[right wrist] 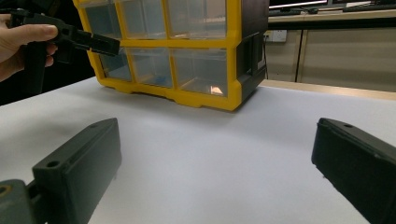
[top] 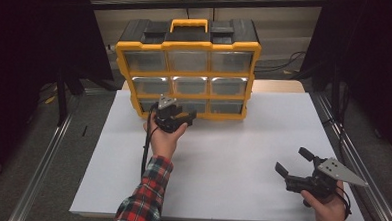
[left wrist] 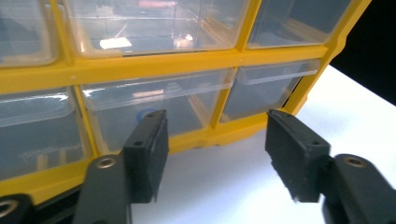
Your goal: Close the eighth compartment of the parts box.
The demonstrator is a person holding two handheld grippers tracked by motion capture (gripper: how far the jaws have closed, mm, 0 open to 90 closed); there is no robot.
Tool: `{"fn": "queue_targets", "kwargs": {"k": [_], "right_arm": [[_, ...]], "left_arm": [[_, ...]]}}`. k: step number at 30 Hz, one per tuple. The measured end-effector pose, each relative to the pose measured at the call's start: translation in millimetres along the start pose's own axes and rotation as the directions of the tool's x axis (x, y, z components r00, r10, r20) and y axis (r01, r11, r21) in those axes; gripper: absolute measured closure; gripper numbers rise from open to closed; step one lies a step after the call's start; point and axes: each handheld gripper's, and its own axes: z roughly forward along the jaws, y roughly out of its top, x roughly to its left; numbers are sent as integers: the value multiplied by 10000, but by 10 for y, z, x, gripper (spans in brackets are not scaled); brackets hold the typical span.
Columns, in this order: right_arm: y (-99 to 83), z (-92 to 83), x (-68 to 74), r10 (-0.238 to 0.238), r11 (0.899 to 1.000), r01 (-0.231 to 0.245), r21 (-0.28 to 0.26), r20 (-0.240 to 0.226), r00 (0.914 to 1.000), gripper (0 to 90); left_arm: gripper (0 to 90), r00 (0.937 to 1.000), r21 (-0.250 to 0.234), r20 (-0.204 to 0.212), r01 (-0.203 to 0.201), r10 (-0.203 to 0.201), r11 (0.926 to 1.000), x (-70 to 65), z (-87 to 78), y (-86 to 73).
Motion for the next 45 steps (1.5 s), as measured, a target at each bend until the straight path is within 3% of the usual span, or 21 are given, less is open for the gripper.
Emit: {"fn": "queue_targets", "kwargs": {"k": [7, 8, 11, 14, 15, 18, 23, 24, 25, 27, 29, 31, 33, 35, 36, 38, 39, 45], "right_arm": [[-1, 6, 6, 41, 10000, -41, -36, -56, 10000, 9], [-2, 5, 8, 31, 10000, -31, 4, -67, 10000, 9], [-3, 9, 12, 30, 10000, -30, -26, -69, 10000, 8], [-2, 6, 8, 25, 10000, -25, -1, -64, 10000, 8], [-2, 6, 8, 27, 10000, -27, -2, -62, 10000, 8], [-2, 5, 9, 19, 10000, -19, -13, -56, 10000, 9], [-2, 6, 13, 23, 10000, -23, -24, -39, 10000, 9], [-2, 6, 13, 22, 10000, -22, -17, -64, 10000, 8], [-2, 4, 10, 14, 10000, -14, -12, -52, 10000, 8], [-1, 4, 9, 33, 10000, -33, -38, -42, 10000, 8], [-1, 5, 10, 50, 10000, -50, -53, -20, 10000, 8], [-1, 5, 12, 73, 10000, -73, -37, -38, 10000, 8], [-2, 5, 11, 17, 10000, -18, -20, -62, 10000, 8], [-2, 4, 11, 13, 10000, -13, -24, -33, 10000, 8], [-2, 4, 10, 12, 10000, -12, -26, -48, 10000, 8], [-1, 5, 9, 39, 10000, -39, -46, -35, 10000, 8], [-1, 5, 9, 43, 10000, -43, -44, -24, 10000, 8], [-2, 1, 8, -33, 10000, 33, -15, 5, 10000, 8]], "left_arm": [[310, 9998, -3, 204, -75, 75, 10000, 50, -96, -75], [302, 9996, -217, 292, 69, -63, 9997, 44, -104, -92], [260, 9988, -272, 491, 9, 4, 9996, 49, -138, -113], [221, 9983, -251, 573, -89, 103, 9996, 34, -174, -113], [211, 9960, -224, 671, -584, 598, 9980, 51, -207, -112], [210, 9948, -566, 757, -642, 684, 9963, 37, -253, -142], [186, 9921, -540, 990, -715, 766, 9960, 47, -303, -188], [172, 9932, -628, 1034, -466, 529, 9969, 26, -307, -194], [162, 9915, -485, 1017, -766, 812, 9959, 40, -327, -191], [145, 9921, -670, 1103, -530, 602, 9963, 22, -349, -192], [125, 9914, -594, 1091, -660, 722, 9961, 40, -389, -189], [115, 9917, -880, 1215, -317, 423, 9956, 51, -414, -207], [101, 9907, -796, 1224, -497, 593, 9956, 88, -441, -229], [92, 9911, -834, 1200, -478, 576, 9954, 107, -466, -253], [88, 9924, -872, 1174, -276, 378, 9958, 108, -479, -268], [82, 9902, -811, 1306, -385, 489, 9960, 143, -508, -288], [75, 9918, -752, 1177, -419, 506, 9963, 151, -524, -299], [46, 9875, -854, 1430, -550, 668, 9948, 192, -610, -398]]}}
